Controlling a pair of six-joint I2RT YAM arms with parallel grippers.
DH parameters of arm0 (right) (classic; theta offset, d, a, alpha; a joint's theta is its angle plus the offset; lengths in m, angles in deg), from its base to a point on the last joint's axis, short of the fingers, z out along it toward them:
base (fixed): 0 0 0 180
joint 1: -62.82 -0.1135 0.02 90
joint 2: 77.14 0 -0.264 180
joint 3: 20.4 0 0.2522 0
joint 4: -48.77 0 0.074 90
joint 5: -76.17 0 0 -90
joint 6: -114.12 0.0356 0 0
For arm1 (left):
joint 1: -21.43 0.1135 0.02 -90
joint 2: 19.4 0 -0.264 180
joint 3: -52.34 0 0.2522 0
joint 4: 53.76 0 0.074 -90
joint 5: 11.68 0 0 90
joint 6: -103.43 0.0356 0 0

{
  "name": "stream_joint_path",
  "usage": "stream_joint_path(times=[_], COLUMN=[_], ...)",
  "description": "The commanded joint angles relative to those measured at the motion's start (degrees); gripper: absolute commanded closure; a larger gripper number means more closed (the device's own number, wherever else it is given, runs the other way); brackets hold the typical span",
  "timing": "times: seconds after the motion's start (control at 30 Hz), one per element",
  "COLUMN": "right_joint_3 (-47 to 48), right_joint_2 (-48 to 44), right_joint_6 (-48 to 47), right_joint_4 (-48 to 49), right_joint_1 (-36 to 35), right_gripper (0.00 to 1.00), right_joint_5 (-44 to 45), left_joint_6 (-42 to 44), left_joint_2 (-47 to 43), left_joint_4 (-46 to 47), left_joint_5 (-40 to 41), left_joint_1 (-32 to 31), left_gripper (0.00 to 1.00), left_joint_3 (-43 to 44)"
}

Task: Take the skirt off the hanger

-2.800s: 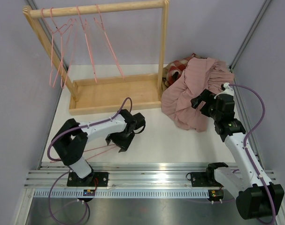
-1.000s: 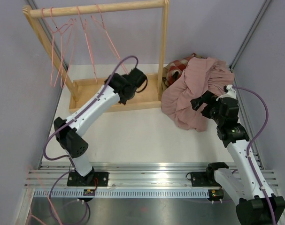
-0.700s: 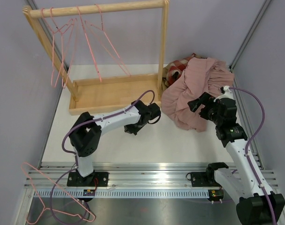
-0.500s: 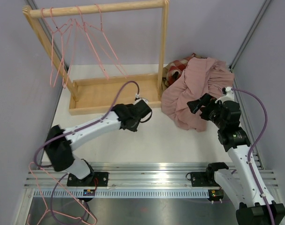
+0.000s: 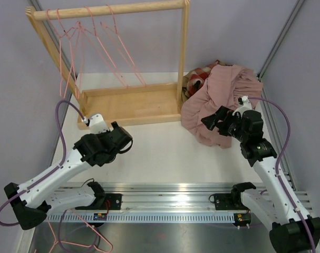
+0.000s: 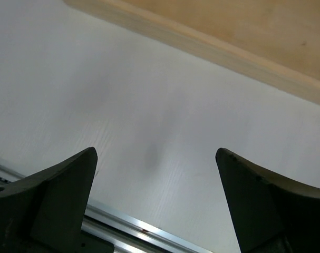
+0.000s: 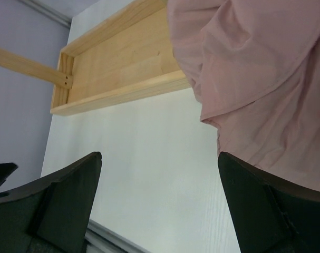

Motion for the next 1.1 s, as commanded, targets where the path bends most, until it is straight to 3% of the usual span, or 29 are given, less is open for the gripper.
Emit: stream_joint_path(times=[0.0,0.07,0.2,0.3,0.4,0.43,0.5,0.67,0.87,1.07], right_joint_3=[4.3,8.4,17.1,23.2,28.3,30.5,32.0,29.1,27.8,36.2], right_joint_2=[3.7,8.4,17.3,24.5,29.4,31.1,32.4,34.5,40.6,55.2], right_joint_6=[-1.8,-4.5,-8.7,-8.0,-9.8,-10.8,-13.8,-11.8,-9.5,-10.0], right_joint_4=[3.6,2.8,0.3,1.4,2.0,1.2,-0.4,4.4,11.9,13.3], right_joint_1=[-5.8,-11.8,-30.4,-35.0,-43.9,-50.0,-55.2,-70.2,-83.5,-87.7], right_gripper=[0.01,0.01,0.01,0.00,0.00,0.00,0.01,0.01,0.01,0.02], right_joint_5=[-6.5,-6.8,-1.8,-5.5,-9.1,-7.1,-5.1,-0.6,5.5,3.1], left_joint_6=[-9.3,-8.7,-2.8,6.7,17.1,19.8,25.6,35.7,41.9,46.1], left_joint_2=[-6.3,-10.1,-10.7,-11.3,-12.1,-11.6,-9.8,-0.1,5.6,9.0], left_joint_4=[-1.7,4.1,14.6,22.3,29.4,31.1,33.7,40.4,46.7,44.5], left_joint_5=[-0.6,-3.5,-8.7,-10.1,-9.4,-9.9,-10.8,-23.0,-35.6,-43.9], left_joint_1=[2.2,4.0,7.3,7.3,7.7,9.8,12.9,24.1,32.8,36.5], left_gripper=[0.01,0.01,0.01,0.01,0.02,0.02,0.02,0.01,0.01,0.01], left_joint_3=[-10.6,-15.2,-24.3,-23.4,-20.9,-19.2,-16.9,-11.3,-7.7,-0.5])
